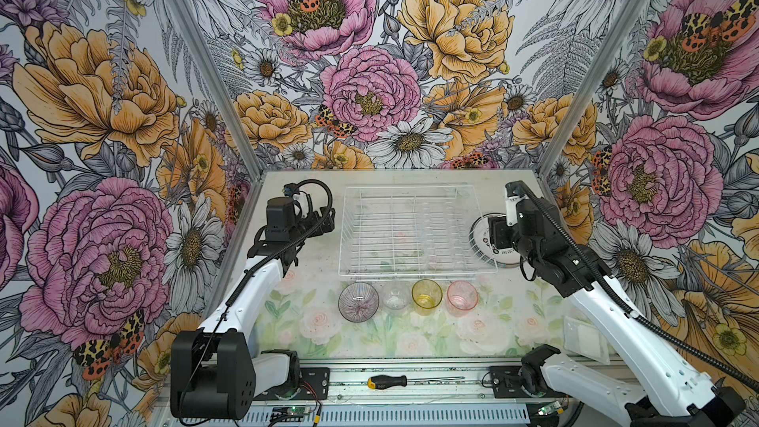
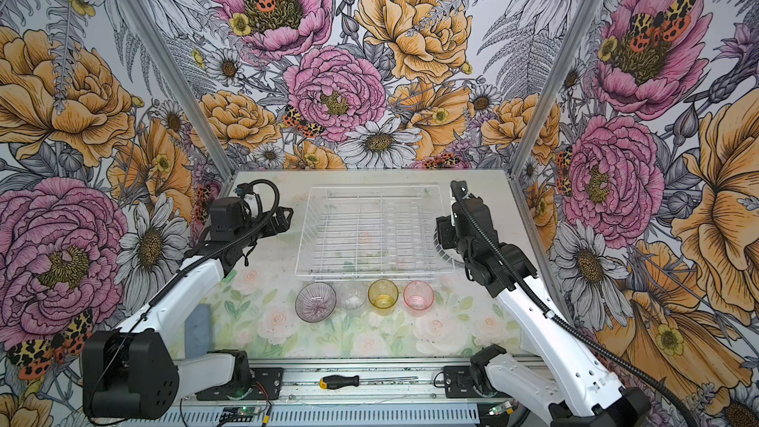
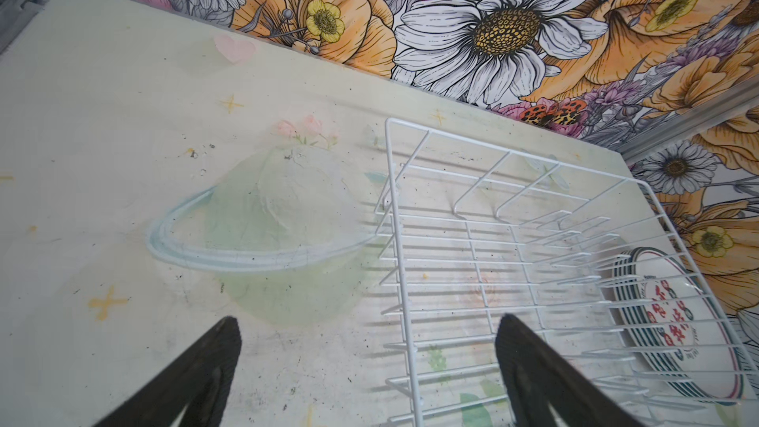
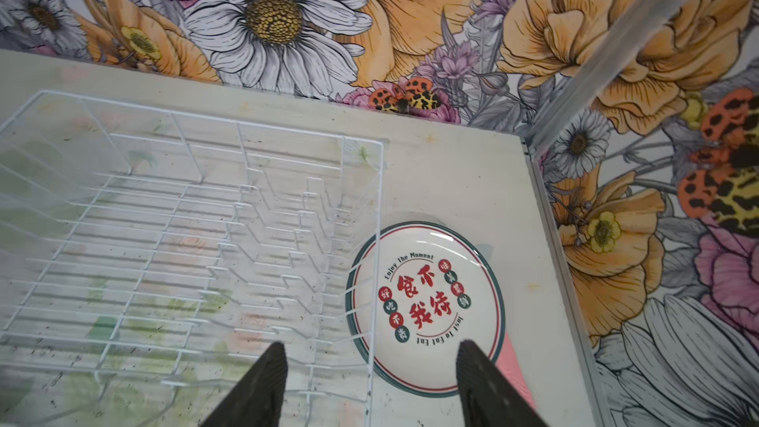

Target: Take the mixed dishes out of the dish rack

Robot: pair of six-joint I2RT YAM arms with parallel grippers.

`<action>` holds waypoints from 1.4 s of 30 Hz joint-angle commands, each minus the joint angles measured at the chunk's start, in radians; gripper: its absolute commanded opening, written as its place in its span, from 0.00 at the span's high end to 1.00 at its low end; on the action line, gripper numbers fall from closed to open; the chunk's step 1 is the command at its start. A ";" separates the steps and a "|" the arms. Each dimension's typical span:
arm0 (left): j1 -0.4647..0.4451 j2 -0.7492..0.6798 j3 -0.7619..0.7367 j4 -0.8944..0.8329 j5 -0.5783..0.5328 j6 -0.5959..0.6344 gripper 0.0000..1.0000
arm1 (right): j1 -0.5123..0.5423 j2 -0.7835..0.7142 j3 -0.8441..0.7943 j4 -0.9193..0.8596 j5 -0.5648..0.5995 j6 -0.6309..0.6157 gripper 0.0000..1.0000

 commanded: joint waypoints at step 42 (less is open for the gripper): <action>0.051 0.314 -0.474 1.135 -0.152 0.313 0.01 | -0.385 0.075 -0.724 1.153 0.094 0.081 0.31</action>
